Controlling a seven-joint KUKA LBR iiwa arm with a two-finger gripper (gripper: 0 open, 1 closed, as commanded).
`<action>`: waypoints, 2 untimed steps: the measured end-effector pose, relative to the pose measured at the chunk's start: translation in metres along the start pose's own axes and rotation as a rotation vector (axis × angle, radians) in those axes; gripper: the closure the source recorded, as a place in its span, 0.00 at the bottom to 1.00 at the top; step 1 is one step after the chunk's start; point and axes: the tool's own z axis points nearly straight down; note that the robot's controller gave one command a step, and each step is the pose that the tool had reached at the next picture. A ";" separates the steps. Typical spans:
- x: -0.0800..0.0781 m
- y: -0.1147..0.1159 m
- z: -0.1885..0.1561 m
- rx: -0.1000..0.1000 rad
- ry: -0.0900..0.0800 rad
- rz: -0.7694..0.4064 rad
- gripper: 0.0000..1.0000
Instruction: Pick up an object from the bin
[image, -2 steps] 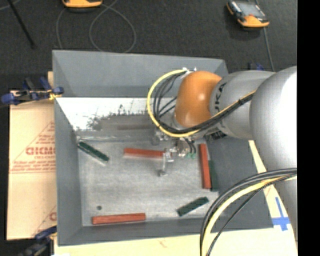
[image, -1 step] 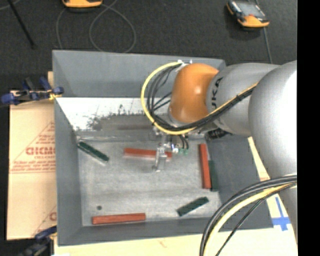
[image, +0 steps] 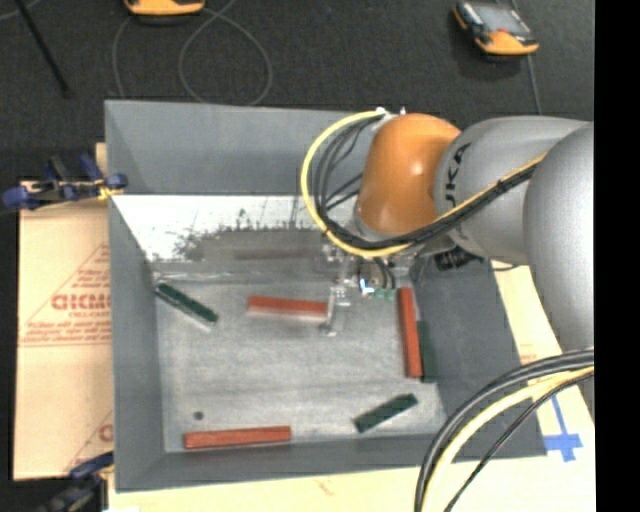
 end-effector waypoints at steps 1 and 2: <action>0.003 0.031 0.057 -0.001 0.011 0.008 0.00; 0.001 0.030 0.056 0.000 0.007 0.006 0.00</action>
Offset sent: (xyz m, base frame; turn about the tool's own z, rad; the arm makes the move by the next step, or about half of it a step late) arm 0.0006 0.0298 -0.0544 0.0125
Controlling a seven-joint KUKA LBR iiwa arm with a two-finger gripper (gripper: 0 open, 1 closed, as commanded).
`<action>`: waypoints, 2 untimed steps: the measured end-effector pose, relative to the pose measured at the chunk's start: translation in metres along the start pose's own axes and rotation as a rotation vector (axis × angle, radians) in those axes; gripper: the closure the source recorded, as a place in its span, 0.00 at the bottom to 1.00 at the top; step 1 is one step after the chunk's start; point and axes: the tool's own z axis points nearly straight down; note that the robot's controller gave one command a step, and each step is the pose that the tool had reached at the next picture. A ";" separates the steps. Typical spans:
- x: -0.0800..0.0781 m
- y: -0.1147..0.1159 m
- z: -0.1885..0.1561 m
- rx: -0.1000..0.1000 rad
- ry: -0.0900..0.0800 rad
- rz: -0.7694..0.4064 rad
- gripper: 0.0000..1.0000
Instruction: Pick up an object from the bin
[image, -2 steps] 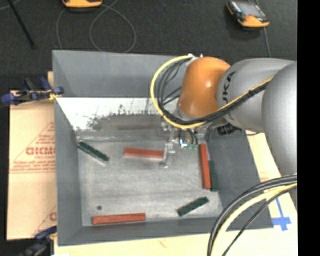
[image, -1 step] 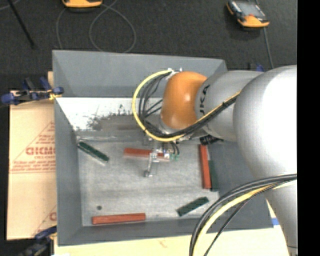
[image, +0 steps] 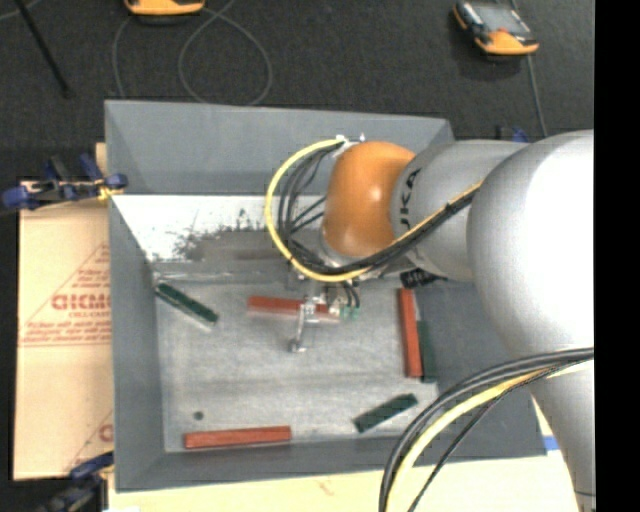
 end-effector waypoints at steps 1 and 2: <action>-0.001 0.000 -0.001 0.000 -0.004 -0.001 1.00; -0.003 -0.001 -0.016 0.001 -0.004 -0.001 1.00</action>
Offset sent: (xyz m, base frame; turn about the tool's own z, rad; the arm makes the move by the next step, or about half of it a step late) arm 0.0000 0.0000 0.0000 0.0000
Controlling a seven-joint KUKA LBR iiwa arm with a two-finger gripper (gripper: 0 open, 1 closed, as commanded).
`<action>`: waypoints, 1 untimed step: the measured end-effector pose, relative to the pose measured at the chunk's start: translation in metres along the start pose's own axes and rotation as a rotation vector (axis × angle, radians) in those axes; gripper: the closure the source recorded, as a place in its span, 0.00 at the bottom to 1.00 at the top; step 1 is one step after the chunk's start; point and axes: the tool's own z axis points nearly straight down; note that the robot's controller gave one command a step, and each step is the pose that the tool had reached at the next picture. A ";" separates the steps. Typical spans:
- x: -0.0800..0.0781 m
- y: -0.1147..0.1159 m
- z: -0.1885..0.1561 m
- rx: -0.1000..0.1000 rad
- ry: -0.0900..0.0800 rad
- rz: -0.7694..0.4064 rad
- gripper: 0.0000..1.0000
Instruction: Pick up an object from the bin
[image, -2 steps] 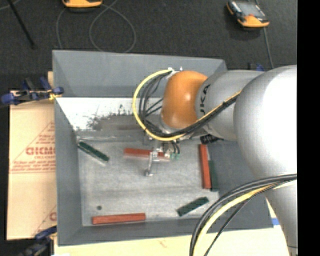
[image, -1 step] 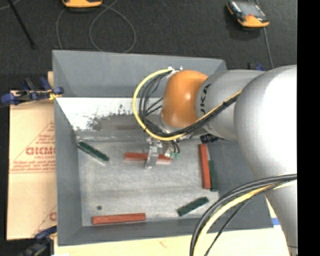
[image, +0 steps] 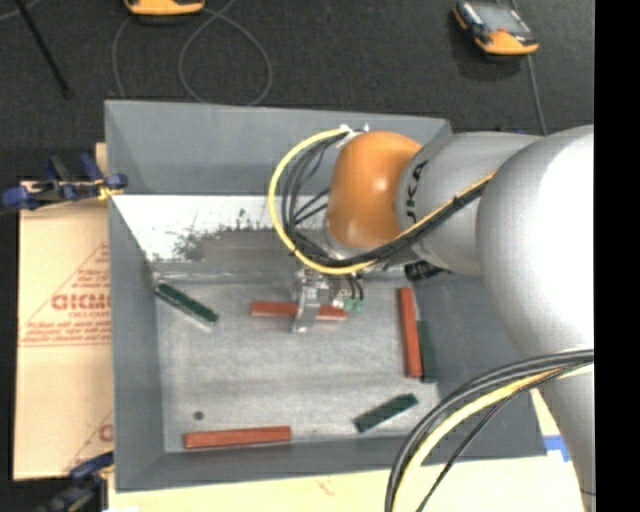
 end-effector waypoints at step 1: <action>-0.003 0.000 -0.059 -0.002 -0.004 -0.001 1.00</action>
Offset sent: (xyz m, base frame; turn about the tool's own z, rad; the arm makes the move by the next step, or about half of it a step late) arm 0.0000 0.0002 0.0539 0.0000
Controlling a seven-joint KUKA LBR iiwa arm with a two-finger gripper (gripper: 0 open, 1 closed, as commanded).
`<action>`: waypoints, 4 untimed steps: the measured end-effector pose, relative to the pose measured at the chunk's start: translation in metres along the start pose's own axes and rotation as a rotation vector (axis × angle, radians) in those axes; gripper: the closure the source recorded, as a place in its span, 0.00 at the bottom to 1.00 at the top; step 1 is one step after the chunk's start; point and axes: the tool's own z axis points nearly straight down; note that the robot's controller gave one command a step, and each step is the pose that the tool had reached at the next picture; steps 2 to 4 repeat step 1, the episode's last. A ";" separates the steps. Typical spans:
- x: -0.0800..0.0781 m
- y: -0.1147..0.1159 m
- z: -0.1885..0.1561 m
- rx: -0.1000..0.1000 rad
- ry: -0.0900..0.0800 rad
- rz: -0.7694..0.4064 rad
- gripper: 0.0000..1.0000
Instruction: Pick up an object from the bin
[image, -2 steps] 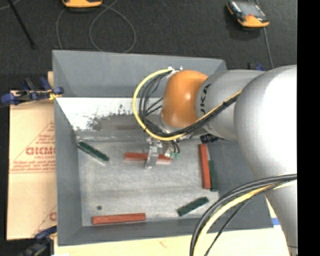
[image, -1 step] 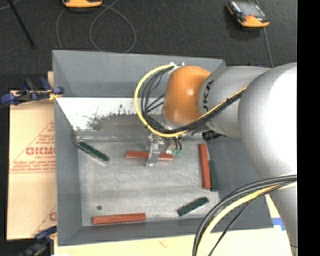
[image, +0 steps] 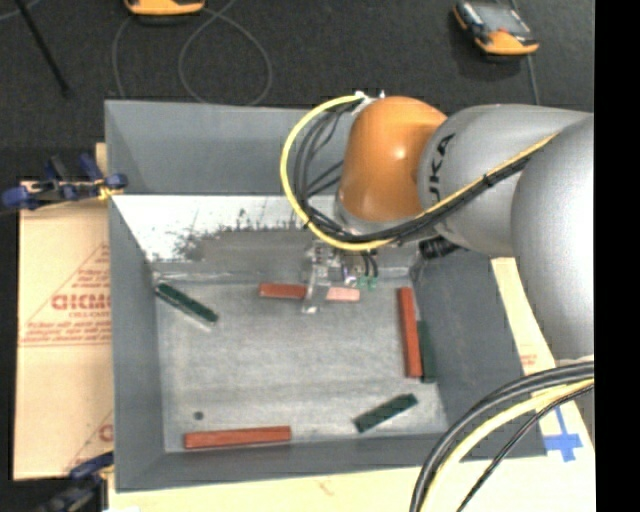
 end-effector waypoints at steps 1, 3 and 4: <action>-0.003 0.001 -0.058 -0.001 0.000 -0.002 1.00; -0.003 0.001 -0.058 -0.001 0.000 -0.002 1.00; -0.003 0.001 -0.058 -0.001 0.000 -0.002 1.00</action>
Offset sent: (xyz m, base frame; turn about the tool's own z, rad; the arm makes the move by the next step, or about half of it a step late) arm 0.0000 0.0000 0.0525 0.0000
